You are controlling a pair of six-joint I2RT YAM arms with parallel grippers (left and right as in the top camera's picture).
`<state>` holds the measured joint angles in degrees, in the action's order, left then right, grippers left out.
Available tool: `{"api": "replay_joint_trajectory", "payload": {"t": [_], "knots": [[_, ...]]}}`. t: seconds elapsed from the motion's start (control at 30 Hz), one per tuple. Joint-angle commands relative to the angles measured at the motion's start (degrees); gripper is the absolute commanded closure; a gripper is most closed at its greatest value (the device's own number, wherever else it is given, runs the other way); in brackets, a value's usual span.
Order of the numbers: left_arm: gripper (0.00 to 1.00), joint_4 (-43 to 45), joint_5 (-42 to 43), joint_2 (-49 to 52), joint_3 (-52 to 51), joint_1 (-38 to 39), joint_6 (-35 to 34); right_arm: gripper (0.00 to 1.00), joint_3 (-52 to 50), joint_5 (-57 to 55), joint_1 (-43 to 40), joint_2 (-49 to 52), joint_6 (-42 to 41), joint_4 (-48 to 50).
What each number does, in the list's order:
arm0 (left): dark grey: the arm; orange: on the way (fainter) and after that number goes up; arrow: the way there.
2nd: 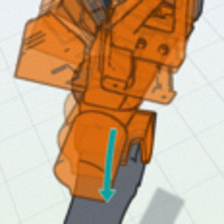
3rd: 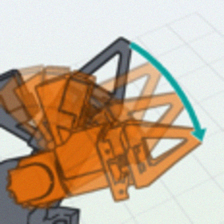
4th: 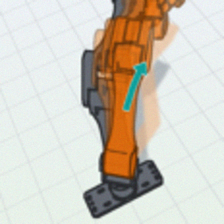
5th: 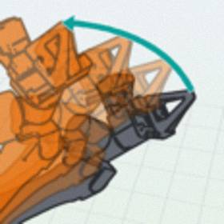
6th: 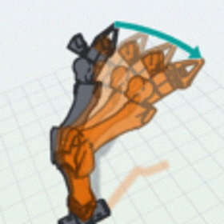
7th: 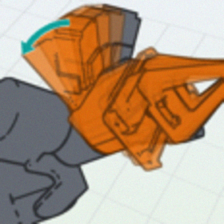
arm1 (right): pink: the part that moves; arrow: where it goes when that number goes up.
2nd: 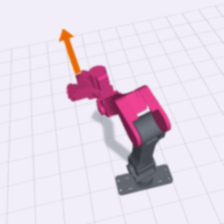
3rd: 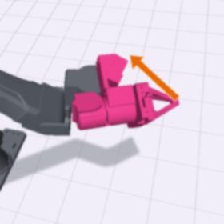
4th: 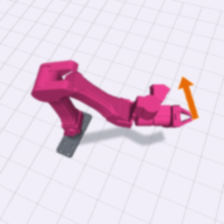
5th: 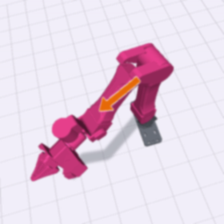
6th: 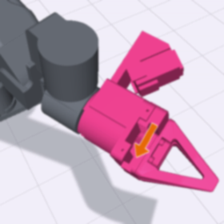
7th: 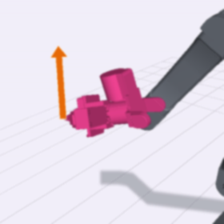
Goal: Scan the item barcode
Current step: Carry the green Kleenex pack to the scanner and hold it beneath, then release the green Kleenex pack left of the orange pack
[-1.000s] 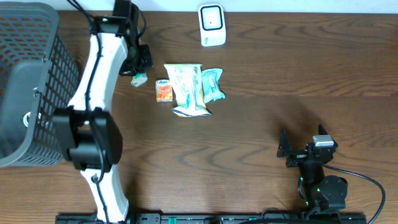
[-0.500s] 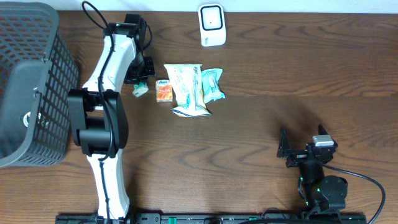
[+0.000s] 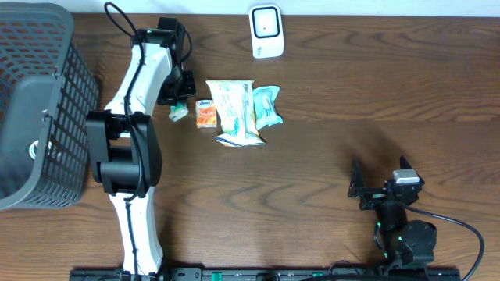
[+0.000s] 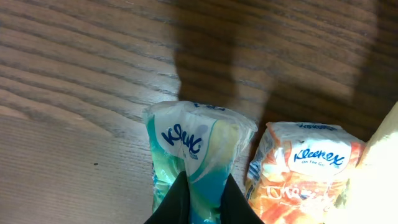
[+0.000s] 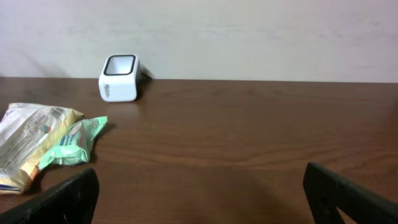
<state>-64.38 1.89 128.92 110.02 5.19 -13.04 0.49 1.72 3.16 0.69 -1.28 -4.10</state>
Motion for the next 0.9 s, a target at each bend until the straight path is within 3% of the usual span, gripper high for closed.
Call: {"api": "replay_joint_trajectory", "payload": {"t": [0.0, 0.4, 0.47, 0.53, 0.57, 0.73, 0.87], "knots": [[0.92, 0.83, 0.59, 1.07, -2.19, 0.37, 0.96, 0.01, -0.17, -0.07, 0.22, -0.37, -0.81, -0.17], [0.92, 3.19, 6.27, 1.03, -7.08, 0.37, 0.96, 0.01, -0.17, -0.07, 0.22, -0.37, -0.81, -0.17], [0.83, 3.17, 6.27, 1.01, -6.95, 0.37, 0.96, 0.01, -0.17, -0.07, 0.22, -0.37, -0.81, -0.17], [0.66, 3.17, 6.29, 0.85, -6.93, 0.37, 0.96, 0.01, -0.17, -0.07, 0.22, -0.37, -0.81, -0.17], [0.62, 3.17, 6.27, 0.70, -6.93, 0.35, 0.96, 0.01, -0.17, -0.07, 0.22, -0.37, -0.81, -0.17], [0.50, 2.21, 6.29, -0.59, -4.92, 0.35, 0.98, 0.01, -0.17, -0.07, 0.22, -0.37, -0.81, -0.20], [0.50, 1.62, 6.29, -3.87, -1.99, 0.35, 0.96, 0.01, -0.17, -0.04, 0.22, -0.37, -0.81, -0.17]]}}
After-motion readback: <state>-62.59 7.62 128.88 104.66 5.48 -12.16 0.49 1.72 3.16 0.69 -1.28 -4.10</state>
